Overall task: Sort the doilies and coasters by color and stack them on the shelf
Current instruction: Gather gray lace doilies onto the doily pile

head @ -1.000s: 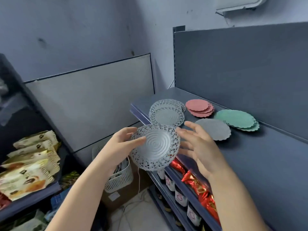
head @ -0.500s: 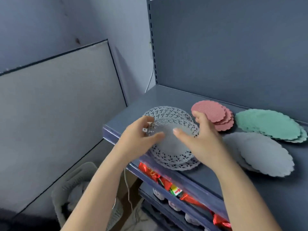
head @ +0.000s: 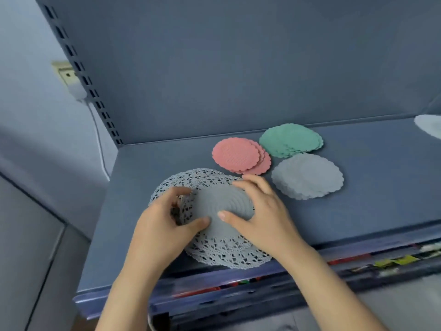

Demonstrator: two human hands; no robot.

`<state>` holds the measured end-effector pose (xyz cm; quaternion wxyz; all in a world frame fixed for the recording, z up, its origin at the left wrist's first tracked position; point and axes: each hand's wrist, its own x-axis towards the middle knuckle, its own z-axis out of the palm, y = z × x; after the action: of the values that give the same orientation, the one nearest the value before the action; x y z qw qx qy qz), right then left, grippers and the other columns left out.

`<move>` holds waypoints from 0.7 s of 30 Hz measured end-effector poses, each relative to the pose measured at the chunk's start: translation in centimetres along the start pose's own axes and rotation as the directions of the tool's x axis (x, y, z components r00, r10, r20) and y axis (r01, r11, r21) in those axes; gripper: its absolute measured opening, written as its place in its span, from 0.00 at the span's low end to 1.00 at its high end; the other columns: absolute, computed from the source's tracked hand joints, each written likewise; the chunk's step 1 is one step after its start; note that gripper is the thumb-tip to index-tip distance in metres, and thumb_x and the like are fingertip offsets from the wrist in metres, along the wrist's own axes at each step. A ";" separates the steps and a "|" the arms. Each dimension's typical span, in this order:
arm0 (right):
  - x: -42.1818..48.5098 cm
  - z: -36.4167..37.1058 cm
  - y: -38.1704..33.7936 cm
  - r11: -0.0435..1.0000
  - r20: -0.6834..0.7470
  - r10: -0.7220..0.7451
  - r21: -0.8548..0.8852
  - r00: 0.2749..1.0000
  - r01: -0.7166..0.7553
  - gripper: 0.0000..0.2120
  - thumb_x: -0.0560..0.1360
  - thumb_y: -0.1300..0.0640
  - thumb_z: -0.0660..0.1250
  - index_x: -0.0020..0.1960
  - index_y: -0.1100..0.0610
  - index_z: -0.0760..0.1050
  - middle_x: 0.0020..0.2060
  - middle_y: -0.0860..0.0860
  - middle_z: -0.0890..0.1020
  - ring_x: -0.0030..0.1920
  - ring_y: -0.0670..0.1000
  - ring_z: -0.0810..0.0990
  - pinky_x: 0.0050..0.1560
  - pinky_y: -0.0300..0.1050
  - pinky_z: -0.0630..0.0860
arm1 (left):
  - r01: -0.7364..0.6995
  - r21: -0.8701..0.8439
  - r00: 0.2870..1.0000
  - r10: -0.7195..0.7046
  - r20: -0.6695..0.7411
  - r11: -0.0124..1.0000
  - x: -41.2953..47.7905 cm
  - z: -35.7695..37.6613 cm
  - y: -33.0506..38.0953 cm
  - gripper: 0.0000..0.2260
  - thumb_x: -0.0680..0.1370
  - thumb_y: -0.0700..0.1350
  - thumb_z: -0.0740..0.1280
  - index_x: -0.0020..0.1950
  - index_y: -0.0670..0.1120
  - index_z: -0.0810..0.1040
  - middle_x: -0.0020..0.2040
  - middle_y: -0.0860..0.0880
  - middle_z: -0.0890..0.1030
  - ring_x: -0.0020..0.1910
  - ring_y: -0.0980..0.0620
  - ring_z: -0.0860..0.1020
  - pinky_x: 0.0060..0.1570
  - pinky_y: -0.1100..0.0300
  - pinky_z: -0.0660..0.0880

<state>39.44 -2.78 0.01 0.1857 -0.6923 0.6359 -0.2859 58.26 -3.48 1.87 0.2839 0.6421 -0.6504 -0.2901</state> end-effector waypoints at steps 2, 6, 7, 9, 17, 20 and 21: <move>0.0 -0.3 -0.6 1.000 0.021 0.020 -0.025 1.000 -0.019 0.30 0.70 0.40 0.69 0.68 0.50 0.68 0.70 0.45 0.62 0.68 0.46 0.65 0.63 0.36 0.61 | -0.029 -0.006 1.000 0.029 -0.005 1.000 -0.2 0.1 0.0 0.20 0.67 0.52 0.76 0.56 0.61 0.74 0.43 0.66 0.72 0.36 0.61 0.71 0.35 0.68 0.65; -2.0 -1.3 -1.3 0.949 0.004 -0.084 -0.304 0.996 0.081 0.26 0.75 0.44 0.66 0.68 0.55 0.68 0.73 0.54 0.63 0.69 0.57 0.67 0.66 0.52 0.67 | -0.071 0.046 0.994 0.075 -0.077 0.996 -0.9 0.7 0.3 0.21 0.68 0.50 0.76 0.58 0.58 0.74 0.50 0.58 0.75 0.36 0.60 0.72 0.37 0.61 0.68; -2.6 -1.8 -1.4 0.940 -0.016 -0.091 -0.332 0.996 0.081 0.25 0.75 0.46 0.66 0.69 0.55 0.68 0.74 0.55 0.63 0.70 0.58 0.66 0.67 0.54 0.66 | -0.071 0.090 0.992 0.080 -0.096 0.993 -1.3 0.8 0.4 0.22 0.68 0.50 0.76 0.61 0.55 0.74 0.55 0.54 0.74 0.38 0.58 0.75 0.39 0.58 0.69; -3.5 -3.1 -0.9 0.940 0.002 -0.072 -0.334 0.997 0.069 0.27 0.77 0.47 0.63 0.73 0.53 0.63 0.76 0.53 0.57 0.73 0.57 0.60 0.72 0.52 0.59 | -0.071 0.228 0.987 0.102 -0.126 0.971 -2.1 0.9 1.1 0.25 0.69 0.49 0.75 0.64 0.52 0.74 0.66 0.49 0.72 0.49 0.48 0.79 0.47 0.53 0.74; -9.8 -12.2 5.3 0.932 0.020 -0.047 -0.358 0.999 0.051 0.28 0.78 0.43 0.59 0.74 0.50 0.59 0.74 0.47 0.62 0.71 0.51 0.63 0.67 0.46 0.64 | -0.134 0.589 0.962 0.246 -0.115 0.797 -7.9 5.1 8.9 0.27 0.70 0.54 0.73 0.66 0.45 0.75 0.63 0.45 0.77 0.58 0.39 0.75 0.51 0.46 0.74; -13.6 -17.9 9.7 0.913 0.015 -0.015 -0.408 1.000 0.019 0.28 0.78 0.42 0.59 0.74 0.49 0.58 0.73 0.47 0.64 0.70 0.51 0.65 0.66 0.47 0.65 | -0.219 0.648 0.927 0.363 -0.094 0.729 -10.1 9.6 14.2 0.26 0.69 0.56 0.73 0.61 0.43 0.77 0.58 0.44 0.80 0.55 0.38 0.77 0.50 0.46 0.74; -14.8 -19.8 11.4 0.906 0.004 -0.001 -0.423 1.000 0.003 0.28 0.77 0.42 0.59 0.74 0.49 0.59 0.72 0.47 0.65 0.70 0.51 0.66 0.65 0.47 0.66 | -0.251 0.652 0.913 0.399 -0.087 0.716 -10.9 11.4 15.9 0.26 0.69 0.56 0.73 0.61 0.43 0.77 0.58 0.44 0.80 0.54 0.39 0.77 0.50 0.47 0.74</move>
<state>17.72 12.50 5.79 0.0320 -0.7173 0.6817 -0.1405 39.30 7.64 6.07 0.1709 0.6024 -0.7764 0.0716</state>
